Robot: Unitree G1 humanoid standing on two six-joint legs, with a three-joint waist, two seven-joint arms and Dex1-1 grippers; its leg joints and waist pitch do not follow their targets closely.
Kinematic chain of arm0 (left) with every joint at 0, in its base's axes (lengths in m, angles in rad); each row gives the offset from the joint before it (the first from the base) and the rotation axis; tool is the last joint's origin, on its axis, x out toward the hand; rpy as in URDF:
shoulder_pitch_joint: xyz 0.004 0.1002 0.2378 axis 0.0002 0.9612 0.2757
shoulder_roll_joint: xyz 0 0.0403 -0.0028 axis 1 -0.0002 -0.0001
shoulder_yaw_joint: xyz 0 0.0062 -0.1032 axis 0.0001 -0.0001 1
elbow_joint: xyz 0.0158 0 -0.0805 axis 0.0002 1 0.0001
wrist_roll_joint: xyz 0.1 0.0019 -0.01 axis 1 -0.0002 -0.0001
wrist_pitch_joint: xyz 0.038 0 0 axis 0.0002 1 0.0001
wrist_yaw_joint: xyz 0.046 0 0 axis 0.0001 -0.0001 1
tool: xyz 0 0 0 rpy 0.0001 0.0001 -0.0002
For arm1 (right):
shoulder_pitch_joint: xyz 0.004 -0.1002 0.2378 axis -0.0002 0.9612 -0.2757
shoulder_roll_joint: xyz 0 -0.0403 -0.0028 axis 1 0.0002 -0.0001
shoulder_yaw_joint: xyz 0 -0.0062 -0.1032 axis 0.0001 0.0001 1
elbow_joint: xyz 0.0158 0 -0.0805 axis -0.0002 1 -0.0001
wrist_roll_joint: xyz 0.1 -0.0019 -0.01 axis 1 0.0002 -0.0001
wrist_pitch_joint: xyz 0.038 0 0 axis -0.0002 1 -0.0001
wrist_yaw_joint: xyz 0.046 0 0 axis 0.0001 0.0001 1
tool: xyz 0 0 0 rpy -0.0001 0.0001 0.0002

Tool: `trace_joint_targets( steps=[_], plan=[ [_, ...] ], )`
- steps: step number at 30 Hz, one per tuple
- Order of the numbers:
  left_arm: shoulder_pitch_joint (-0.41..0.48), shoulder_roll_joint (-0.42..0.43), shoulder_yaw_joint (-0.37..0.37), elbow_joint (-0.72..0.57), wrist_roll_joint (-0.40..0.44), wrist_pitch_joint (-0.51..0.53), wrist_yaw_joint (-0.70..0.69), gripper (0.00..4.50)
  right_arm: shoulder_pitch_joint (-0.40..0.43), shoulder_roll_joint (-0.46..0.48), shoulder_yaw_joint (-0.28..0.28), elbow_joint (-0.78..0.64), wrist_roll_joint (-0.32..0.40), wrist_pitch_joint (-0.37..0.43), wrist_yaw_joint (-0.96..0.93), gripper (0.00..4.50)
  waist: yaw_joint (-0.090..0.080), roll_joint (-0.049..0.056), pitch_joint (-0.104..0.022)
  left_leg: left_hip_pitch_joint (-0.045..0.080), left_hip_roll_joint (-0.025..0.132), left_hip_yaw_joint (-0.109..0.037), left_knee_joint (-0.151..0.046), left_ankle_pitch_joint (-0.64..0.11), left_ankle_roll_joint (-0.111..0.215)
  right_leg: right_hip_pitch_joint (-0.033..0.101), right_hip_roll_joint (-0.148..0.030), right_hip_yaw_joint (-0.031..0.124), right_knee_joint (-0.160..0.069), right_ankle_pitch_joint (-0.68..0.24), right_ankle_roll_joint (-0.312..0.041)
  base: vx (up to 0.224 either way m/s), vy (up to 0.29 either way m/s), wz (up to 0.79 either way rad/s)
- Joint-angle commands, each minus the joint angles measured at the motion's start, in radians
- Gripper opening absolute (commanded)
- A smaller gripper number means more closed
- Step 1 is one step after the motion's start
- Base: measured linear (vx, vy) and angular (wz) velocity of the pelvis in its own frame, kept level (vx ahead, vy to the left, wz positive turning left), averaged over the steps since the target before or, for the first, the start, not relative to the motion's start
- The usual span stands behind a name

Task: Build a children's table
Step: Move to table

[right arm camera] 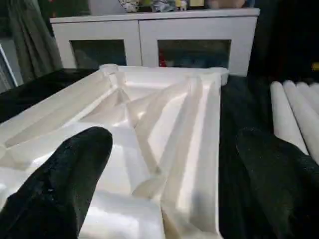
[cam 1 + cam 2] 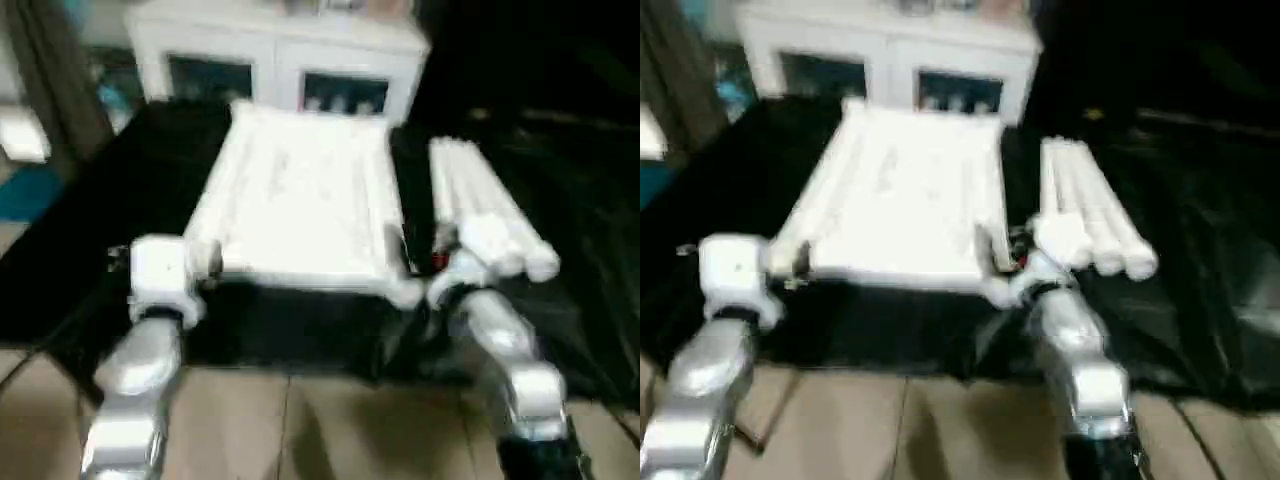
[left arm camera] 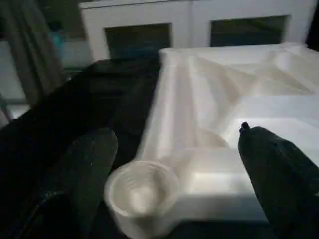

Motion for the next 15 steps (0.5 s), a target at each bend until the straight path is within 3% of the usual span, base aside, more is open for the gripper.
trace_joint_targets(
  steps=[1,2,3,4,5,6,7,8,9,10,11,12,13,14,15],
  plan=[
    [-0.017,-0.015,-0.047,-0.012,0.009,0.007,-0.006,4.42,0.016,-0.029,-0.044,-0.008,-0.005,0.006,-0.005,4.5,-0.036,0.016,-0.05,0.097,0.146,-0.072,-0.172,0.23,0.248,-0.083,-0.04,0.003,-0.034,0.086,0.039,0.115,-0.006,0.05],
    [-0.019,-0.015,-0.048,-0.011,0.009,0.008,-0.005,4.42,0.017,-0.03,-0.044,-0.008,-0.008,0.007,-0.005,4.5,-0.033,-0.013,-0.034,0.077,0.102,-0.015,-0.19,0.138,0.291,-0.061,-0.055,0.017,-0.109,0.173,-0.036,0.115,-0.006,0.05],
    [-0.019,-0.014,-0.049,-0.012,0.009,0.008,-0.005,4.42,0.017,-0.03,-0.046,-0.009,-0.009,0.007,-0.004,4.5,-0.034,-0.041,-0.039,0.07,0.07,0.007,-0.18,0.065,0.289,-0.028,-0.072,0.042,-0.163,0.172,-0.067,0.131,-0.053,-0.01],
    [-0.02,-0.014,-0.05,-0.012,0.01,0.009,-0.004,4.42,0.018,-0.03,-0.047,-0.011,-0.009,0.008,-0.003,4.5,0.003,-0.073,-0.021,0.029,-0.024,0.062,-0.086,-0.094,0.209,0.058,-0.13,0.15,-0.29,-0.251,-0.117,0.144,-0.075,0.14],
    [-0.022,-0.011,-0.054,-0.012,0.009,0.009,-0.006,4.42,0.022,-0.029,-0.053,-0.016,-0.012,0.01,0.0,4.5,0.022,-0.078,-0.05,-0.011,-0.041,0.037,0.015,-0.023,0.15,0.144,-0.207,0.226,-0.309,-0.441,-0.233,0.144,-0.075,0.14],
    [-0.022,-0.011,-0.054,-0.012,0.009,0.009,-0.006,4.42,0.022,-0.029,-0.054,-0.016,-0.012,0.01,0.0,4.5,0.03,-0.072,-0.052,-0.036,-0.038,0.027,0.03,0.025,0.111,0.162,-0.196,0.233,-0.302,-0.406,-0.281,0.155,-0.058,0.2],
    [-0.022,-0.01,-0.055,-0.013,0.008,0.009,-0.007,4.42,0.024,-0.029,-0.056,-0.017,-0.013,0.01,0.0,4.5,0.033,-0.069,-0.049,-0.067,-0.032,0.013,0.041,0.085,0.058,0.179,-0.177,0.23,-0.283,-0.211,-0.358,0.16,-0.019,0.15],
    [-0.025,-0.007,-0.057,-0.012,0.009,0.011,-0.014,4.42,0.029,-0.029,-0.055,-0.023,-0.014,0.01,-0.002,4.5,0.032,-0.045,-0.041,-0.087,-0.008,-0.001,0.046,0.131,0.019,0.175,-0.176,0.215,-0.284,-0.043,-0.44,0.16,-0.019,0.15],
    [-0.025,-0.007,-0.057,-0.012,0.009,0.011,-0.014,4.42,0.029,-0.029,-0.055,-0.023,-0.014,0.01,-0.002,4.5,0.028,-0.03,-0.036,-0.096,0.019,-0.005,0.003,0.192,0.005,0.162,-0.148,0.158,-0.288,-0.016,-0.443,0.141,0.008,0.1],
    [-0.025,-0.007,-0.057,-0.012,0.009,0.011,-0.014,4.42,0.029,-0.029,-0.055,-0.023,-0.014,0.01,-0.002,4.5,0.027,-0.01,-0.036,-0.097,0.037,-0.005,-0.053,0.239,0.01,0.156,-0.117,0.118,-0.281,-0.039,-0.401,0.119,0.047,0.03],
    [-0.03,-0.006,-0.059,-0.008,0.009,0.013,-0.021,4.42,0.038,-0.03,-0.054,-0.029,-0.014,0.01,-0.011,4.5,0.009,0.032,-0.043,-0.044,0.059,0.007,-0.147,0.241,0.029,0.126,-0.033,0.044,-0.269,-0.096,-0.277,0.119,0.047,0.03],
    [-0.03,-0.005,-0.062,-0.007,0.009,0.013,-0.022,4.42,0.042,-0.03,-0.055,-0.032,-0.016,0.01,-0.014,4.5,-0.009,0.064,-0.041,-0.003,0.106,-0.047,-0.172,0.115,0.067,0.074,0.009,0.015,-0.196,-0.097,-0.211,0.137,0.099,0.06],
    [-0.032,-0.005,-0.064,-0.003,0.008,0.013,-0.025,4.42,0.044,-0.029,-0.055,-0.032,-0.017,0.01,-0.016,4.5,-0.039,0.064,-0.054,0.069,0.189,-0.117,-0.198,-0.084,0.125,-0.001,-0.005,0.018,-0.085,-0.097,-0.112,0.151,0.09,0.09],
    [-0.033,-0.004,-0.066,-0.001,0.008,0.013,-0.027,4.42,0.046,-0.028,-0.056,-0.033,-0.017,0.01,-0.018,4.5,-0.04,0.064,-0.056,0.076,0.175,-0.12,-0.189,-0.098,0.214,-0.028,-0.015,0.014,-0.06,-0.032,-0.039,0.151,0.09,0.09],
    [-0.034,-0.004,-0.07,0.0,0.007,0.014,-0.028,4.42,0.047,-0.027,-0.058,-0.035,-0.02,0.012,-0.019,4.5,-0.042,0.062,-0.051,0.074,0.15,-0.099,-0.184,-0.037,0.295,-0.05,-0.021,0.007,-0.056,0.02,0.006,0.126,0.05,0.07]
  ],
)
